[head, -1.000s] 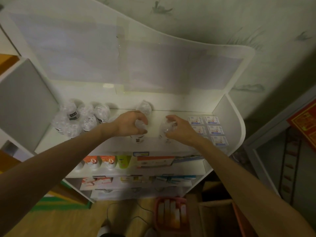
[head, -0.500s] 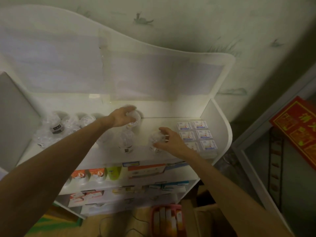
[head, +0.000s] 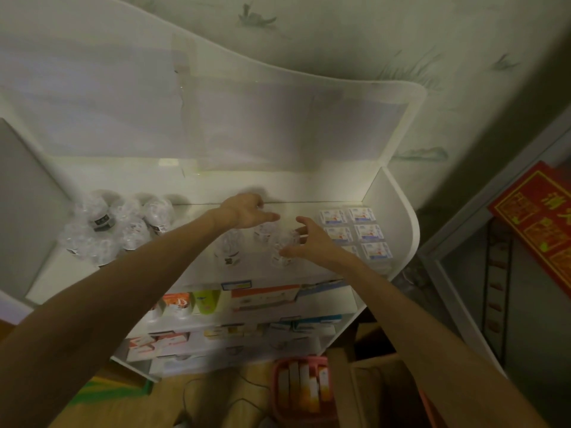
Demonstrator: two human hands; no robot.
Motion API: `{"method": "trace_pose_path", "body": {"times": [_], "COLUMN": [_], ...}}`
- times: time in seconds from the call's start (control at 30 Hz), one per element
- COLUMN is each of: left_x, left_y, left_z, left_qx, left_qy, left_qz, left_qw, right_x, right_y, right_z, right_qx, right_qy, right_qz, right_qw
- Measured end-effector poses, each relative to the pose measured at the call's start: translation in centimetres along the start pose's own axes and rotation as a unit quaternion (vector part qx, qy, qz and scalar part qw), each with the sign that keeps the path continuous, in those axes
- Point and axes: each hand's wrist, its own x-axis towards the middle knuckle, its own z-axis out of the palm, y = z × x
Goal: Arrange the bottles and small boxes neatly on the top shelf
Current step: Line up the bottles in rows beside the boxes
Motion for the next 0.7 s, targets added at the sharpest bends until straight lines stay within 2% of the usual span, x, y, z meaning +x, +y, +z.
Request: {"method": "trace_pose_path", "body": {"times": [0.5,0.7], "left_x": [-0.7,-1.1], "left_y": [1.5,2.0], "left_z": [1.3,1.4], "left_qx": [-0.031,-0.063], "left_qy": [0.005,-0.009], "left_qz": [-0.014,-0.002], "left_qw": [0.999,0.998], "right_x": [-1.3,-1.8], "right_y": [-0.1,0.0], "right_z": [0.1,0.7], "right_qx": [-0.005,-0.008], "right_qy": [-0.02,-0.001], "right_qz": [0.02,0.013], "right_qw": [1.0,1.0]}}
